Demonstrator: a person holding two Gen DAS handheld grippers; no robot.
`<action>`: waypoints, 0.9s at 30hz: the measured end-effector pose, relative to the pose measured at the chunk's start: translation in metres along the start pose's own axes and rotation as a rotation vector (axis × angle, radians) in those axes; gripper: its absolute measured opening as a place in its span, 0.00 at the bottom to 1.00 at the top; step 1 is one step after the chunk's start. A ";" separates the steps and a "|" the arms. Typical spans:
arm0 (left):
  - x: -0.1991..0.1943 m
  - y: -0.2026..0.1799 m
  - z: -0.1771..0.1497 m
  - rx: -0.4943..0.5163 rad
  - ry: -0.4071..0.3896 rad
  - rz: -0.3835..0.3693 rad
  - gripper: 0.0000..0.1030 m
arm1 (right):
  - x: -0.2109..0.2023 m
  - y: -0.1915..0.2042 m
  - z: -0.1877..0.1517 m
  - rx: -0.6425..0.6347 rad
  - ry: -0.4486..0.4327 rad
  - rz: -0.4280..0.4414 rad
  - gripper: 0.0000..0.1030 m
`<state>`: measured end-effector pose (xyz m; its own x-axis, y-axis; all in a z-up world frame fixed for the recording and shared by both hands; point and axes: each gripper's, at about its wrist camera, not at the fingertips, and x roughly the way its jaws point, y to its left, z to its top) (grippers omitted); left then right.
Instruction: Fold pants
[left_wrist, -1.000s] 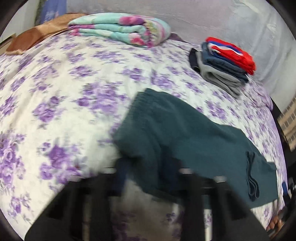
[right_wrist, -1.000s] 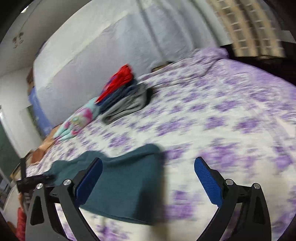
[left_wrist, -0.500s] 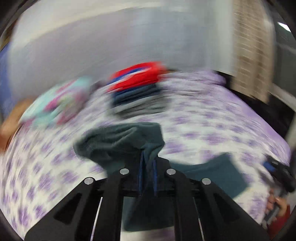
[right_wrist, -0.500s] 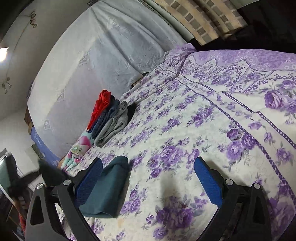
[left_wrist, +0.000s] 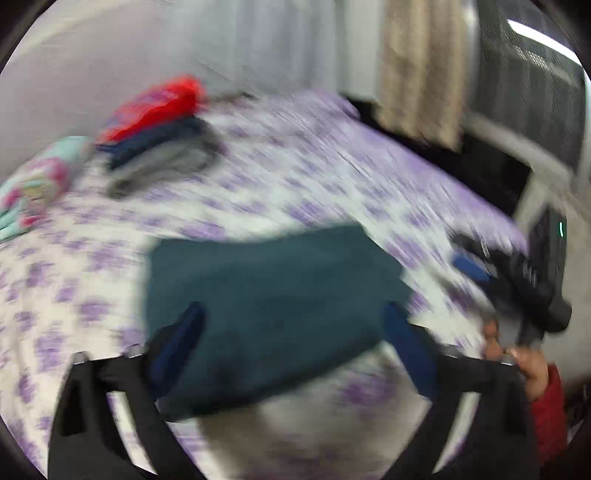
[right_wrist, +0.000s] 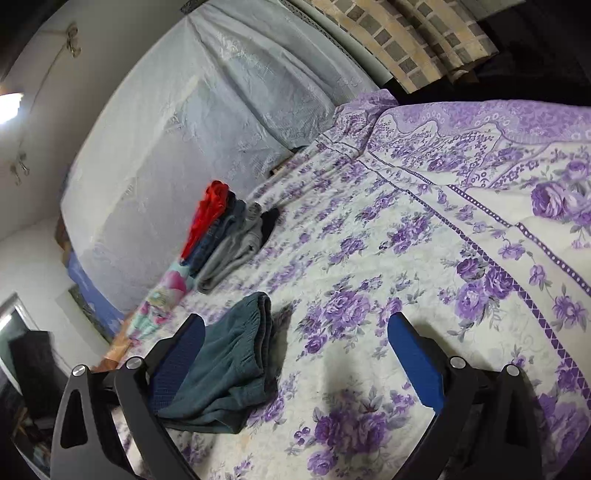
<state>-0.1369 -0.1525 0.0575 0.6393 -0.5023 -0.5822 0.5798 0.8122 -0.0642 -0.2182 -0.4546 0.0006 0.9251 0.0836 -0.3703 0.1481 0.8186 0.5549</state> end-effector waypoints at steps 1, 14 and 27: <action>-0.006 0.018 0.002 -0.030 -0.024 0.053 0.95 | 0.003 0.010 0.002 -0.035 0.016 -0.035 0.97; 0.038 0.072 -0.020 -0.069 0.126 0.293 0.95 | 0.028 0.102 0.000 -0.349 0.057 -0.106 0.97; 0.042 0.072 -0.031 -0.064 0.121 0.284 0.95 | 0.051 0.127 0.000 -0.369 0.099 -0.112 0.97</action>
<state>-0.0834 -0.1059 0.0033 0.7039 -0.2170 -0.6763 0.3513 0.9340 0.0659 -0.1524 -0.3464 0.0520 0.8697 0.0220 -0.4932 0.0938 0.9735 0.2088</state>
